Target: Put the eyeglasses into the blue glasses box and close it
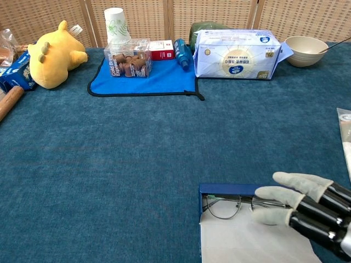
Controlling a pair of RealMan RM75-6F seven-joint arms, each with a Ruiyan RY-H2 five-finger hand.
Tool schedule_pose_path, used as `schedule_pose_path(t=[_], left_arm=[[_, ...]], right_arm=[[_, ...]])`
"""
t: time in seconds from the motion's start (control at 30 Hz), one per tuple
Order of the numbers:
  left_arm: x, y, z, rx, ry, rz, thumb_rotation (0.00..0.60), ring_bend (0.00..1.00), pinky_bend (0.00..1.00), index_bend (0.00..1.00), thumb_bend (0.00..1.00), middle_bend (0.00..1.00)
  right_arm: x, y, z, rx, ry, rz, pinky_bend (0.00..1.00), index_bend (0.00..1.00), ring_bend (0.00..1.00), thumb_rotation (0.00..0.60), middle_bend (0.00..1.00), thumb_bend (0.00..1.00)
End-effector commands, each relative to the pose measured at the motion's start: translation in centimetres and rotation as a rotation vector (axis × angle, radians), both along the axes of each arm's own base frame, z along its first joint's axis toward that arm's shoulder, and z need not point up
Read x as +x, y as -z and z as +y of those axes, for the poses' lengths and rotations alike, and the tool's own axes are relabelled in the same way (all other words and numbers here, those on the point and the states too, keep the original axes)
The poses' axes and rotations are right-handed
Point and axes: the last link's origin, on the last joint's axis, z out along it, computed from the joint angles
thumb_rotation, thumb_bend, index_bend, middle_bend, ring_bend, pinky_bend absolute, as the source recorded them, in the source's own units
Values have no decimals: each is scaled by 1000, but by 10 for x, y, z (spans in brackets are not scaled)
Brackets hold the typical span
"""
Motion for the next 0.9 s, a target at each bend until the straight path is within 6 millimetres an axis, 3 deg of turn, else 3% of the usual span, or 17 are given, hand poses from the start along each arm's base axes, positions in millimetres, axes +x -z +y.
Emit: schedule_pose_path(t=[0.03,0.4,0.9], left_arm=[[-8,3,2,-8,-18,-8,600,0,0,0,285,93],[-15,4,7,-6,-23,-13,600,0,0,0,285,92],[-15,5,8,3,-18,-17,600,0,0,0,285,92]], right_arm=[[5,4,-8,24,16,29,204,372,138,600,229,219],[17,9,-18,51,32,59,267,458,173,600,264,323],[23,10,-22,39,45,59,326,595,257,600,356,341]])
